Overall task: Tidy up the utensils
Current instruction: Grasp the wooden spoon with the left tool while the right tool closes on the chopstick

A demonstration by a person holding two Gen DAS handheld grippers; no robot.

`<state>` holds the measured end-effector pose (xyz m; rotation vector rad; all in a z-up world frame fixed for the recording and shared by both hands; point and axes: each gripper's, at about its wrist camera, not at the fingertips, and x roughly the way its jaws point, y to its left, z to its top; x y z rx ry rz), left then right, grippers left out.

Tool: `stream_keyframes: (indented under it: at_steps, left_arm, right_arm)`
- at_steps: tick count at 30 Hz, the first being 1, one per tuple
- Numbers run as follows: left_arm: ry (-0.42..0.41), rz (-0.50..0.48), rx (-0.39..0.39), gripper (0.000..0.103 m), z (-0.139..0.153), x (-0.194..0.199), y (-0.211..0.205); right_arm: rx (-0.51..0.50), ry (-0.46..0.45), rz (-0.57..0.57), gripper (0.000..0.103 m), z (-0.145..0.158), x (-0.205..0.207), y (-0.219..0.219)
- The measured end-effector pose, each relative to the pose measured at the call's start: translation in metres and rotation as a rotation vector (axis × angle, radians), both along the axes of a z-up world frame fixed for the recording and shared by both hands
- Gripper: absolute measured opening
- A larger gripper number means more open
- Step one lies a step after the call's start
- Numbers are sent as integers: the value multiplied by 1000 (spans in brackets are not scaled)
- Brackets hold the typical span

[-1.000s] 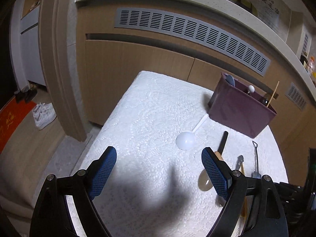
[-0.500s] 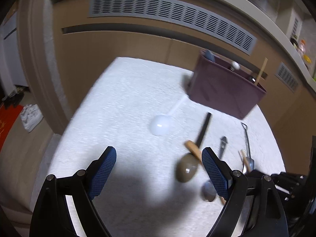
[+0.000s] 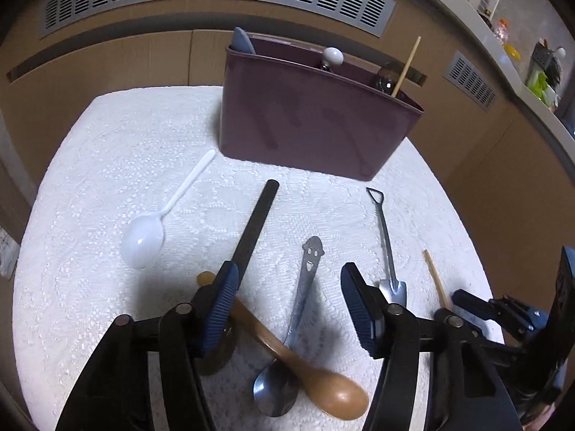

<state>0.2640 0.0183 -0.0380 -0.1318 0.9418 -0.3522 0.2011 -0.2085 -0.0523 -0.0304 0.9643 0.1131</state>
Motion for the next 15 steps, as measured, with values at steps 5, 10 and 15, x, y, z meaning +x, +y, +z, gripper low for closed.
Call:
stream_keyframes:
  at_steps: [5,10,15]
  left_arm:
    - [-28,-12,34,60,4,-20,3]
    - [-42,-94,85,60,2,-39,-10]
    - [-20,-92,44,60,-1,-25,-10]
  right_arm:
    - [-12,-15,22,37,0,-6,-2]
    - [-10,-21,11,45,-1,-6,-3]
    - [-12,-32,0,57,0,-9,-5]
